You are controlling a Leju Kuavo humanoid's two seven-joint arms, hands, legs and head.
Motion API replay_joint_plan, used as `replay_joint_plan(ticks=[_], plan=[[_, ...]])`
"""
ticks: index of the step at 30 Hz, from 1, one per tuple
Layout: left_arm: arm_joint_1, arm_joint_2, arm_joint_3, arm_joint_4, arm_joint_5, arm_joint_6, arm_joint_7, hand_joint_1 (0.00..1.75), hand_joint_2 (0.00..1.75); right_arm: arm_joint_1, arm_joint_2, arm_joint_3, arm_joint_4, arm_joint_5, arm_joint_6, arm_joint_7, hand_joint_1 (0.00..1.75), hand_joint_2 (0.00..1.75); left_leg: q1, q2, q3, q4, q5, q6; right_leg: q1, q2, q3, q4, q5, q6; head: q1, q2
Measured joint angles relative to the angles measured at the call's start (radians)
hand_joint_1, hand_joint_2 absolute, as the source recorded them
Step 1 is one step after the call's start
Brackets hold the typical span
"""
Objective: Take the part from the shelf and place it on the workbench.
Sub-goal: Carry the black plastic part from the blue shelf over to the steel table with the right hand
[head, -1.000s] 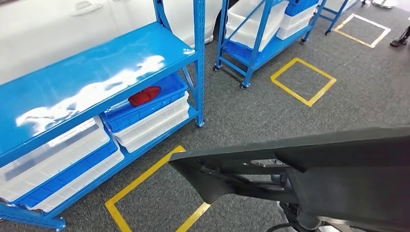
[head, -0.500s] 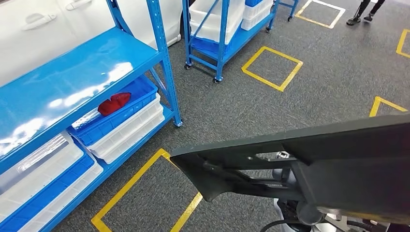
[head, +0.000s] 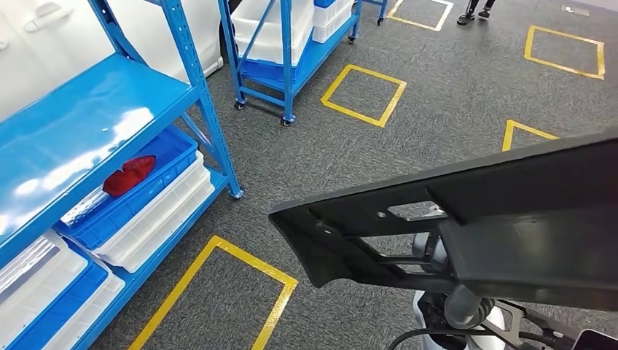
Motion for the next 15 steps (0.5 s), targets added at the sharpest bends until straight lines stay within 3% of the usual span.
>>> replay_joint_plan(ticks=[1, 3, 5, 6, 8, 10, 11, 13, 15], plan=[[-0.002, 0.0, 0.0, 0.0, -0.003, -0.005, -0.005, 0.0, 1.75, -0.001, 0.0, -0.001, 0.0, 0.003, -0.007, 0.0, 1.75, 1.75, 0.0, 0.012, 0.0, -0.003, 0.002, 0.007, 0.0, -0.028, -0.018, 0.037, -0.023, 0.004, 0.0, 0.0], [0.0, 0.0, 0.0, 0.0, -0.009, -0.012, -0.015, 0.0, 1.75, -0.002, 0.0, -0.002, 0.0, 0.007, -0.019, 0.0, 1.75, 1.75, -0.004, 0.038, -0.001, -0.003, 0.002, 0.014, -0.001, -0.079, -0.081, 0.168, -0.089, 0.011, 0.0, 0.0], [0.002, 0.0, -0.001, 0.0, -0.012, -0.017, -0.02, 0.0, 1.75, -0.001, 0.0, -0.006, 0.001, 0.008, -0.028, 0.0, 1.75, 1.75, -0.007, 0.065, -0.002, -0.003, 0.001, 0.015, -0.004, -0.089, -0.132, 0.271, -0.121, 0.015, 0.0, 0.0], [0.0, 0.0, -0.001, 0.0, -0.013, -0.019, -0.022, 0.0, 1.75, -0.001, -0.001, -0.009, 0.002, 0.008, -0.03, 0.0, 1.75, 1.75, -0.008, 0.077, -0.002, -0.003, 0.0, 0.015, -0.006, -0.091, -0.13, 0.269, -0.11, 0.015, 0.0, 0.0], [-0.005, -0.003, -0.002, 0.0, -0.01, -0.02, -0.023, 0.0, 1.75, -0.002, -0.002, -0.014, 0.004, 0.011, -0.03, 0.0, 1.75, 1.75, -0.009, 0.099, 0.002, -0.003, -0.003, 0.011, -0.005, -0.111, -0.065, 0.151, -0.048, 0.011, 0.0, 0.0], [-0.007, -0.008, -0.002, 0.0, -0.003, -0.018, -0.026, 0.0, 1.75, -0.006, -0.003, -0.015, 0.007, 0.02, -0.034, 0.0, 1.75, 1.75, -0.014, 0.116, 0.007, -0.002, -0.008, 0.004, 0.003, -0.147, 0.006, 0.021, -0.008, 0.0, 0.0, 0.0], [-0.008, -0.011, -0.001, 0.0, 0.002, -0.018, -0.029, 0.0, 1.75, -0.008, -0.004, -0.015, 0.008, 0.026, -0.04, 0.0, 1.75, 1.75, -0.016, 0.124, 0.008, -0.002, -0.01, -0.001, 0.008, -0.157, 0.021, -0.01, -0.003, -0.006, 0.0, 0.0], [-0.009, -0.016, -0.001, 0.0, 0.009, -0.017, -0.034, 0.0, 1.75, -0.011, -0.008, -0.015, 0.013, 0.039, -0.061, 0.0, 1.75, 1.75, -0.017, 0.141, 0.012, -0.004, -0.013, -0.012, 0.012, -0.144, 0.02, -0.02, -0.003, -0.018, 0.0, 0.0], [-0.011, -0.022, -0.001, 0.0, 0.012, -0.017, -0.036, 0.0, 1.75, -0.014, -0.013, -0.013, 0.017, 0.05, -0.084, 0.0, 1.75, 1.75, -0.014, 0.126, 0.011, 0.009, -0.026, -0.022, 0.008, -0.124, 0.022, -0.028, 0.002, -0.03, 0.0, 0.0]])
